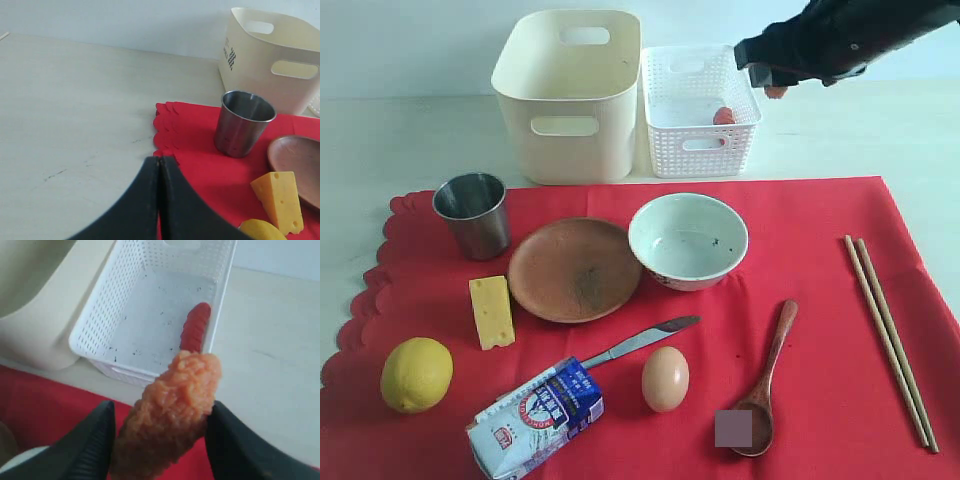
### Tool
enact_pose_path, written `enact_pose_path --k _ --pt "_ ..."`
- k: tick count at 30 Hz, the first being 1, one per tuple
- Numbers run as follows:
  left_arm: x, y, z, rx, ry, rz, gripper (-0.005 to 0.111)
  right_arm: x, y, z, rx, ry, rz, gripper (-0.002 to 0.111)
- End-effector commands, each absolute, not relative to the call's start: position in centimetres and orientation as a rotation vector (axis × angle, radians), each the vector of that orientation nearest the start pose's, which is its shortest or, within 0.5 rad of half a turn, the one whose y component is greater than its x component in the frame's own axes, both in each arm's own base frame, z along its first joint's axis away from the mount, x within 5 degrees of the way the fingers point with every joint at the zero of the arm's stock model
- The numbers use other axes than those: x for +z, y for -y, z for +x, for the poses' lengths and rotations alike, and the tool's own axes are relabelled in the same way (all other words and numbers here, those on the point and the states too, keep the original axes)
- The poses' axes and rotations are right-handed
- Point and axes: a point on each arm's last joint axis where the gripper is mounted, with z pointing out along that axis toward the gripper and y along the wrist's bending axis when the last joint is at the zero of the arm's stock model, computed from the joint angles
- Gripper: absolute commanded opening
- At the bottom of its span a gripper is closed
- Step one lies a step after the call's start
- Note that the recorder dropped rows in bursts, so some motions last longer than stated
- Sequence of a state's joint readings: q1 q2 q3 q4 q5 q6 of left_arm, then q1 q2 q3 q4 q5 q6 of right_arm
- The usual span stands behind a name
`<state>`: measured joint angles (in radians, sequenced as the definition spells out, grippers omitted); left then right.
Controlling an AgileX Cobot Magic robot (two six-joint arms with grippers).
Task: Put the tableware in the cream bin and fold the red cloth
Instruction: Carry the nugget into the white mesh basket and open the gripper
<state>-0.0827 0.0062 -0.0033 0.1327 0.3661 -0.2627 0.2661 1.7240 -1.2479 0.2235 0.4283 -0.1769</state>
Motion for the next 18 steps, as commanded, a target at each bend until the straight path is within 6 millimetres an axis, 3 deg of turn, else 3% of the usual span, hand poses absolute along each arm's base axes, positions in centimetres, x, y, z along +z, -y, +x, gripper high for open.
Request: enact_pose_path --k 1,18 --pt "18.1 0.0 5.3 -0.117 -1.842 -0.09 0.0 24.9 -11.7 39.3 0.241 -2.364 -0.369 0.0" --pt "18.1 0.0 5.3 -0.117 -1.842 -0.09 0.0 18.9 -14.3 48.1 0.24 -2.375 -0.427 0.0"
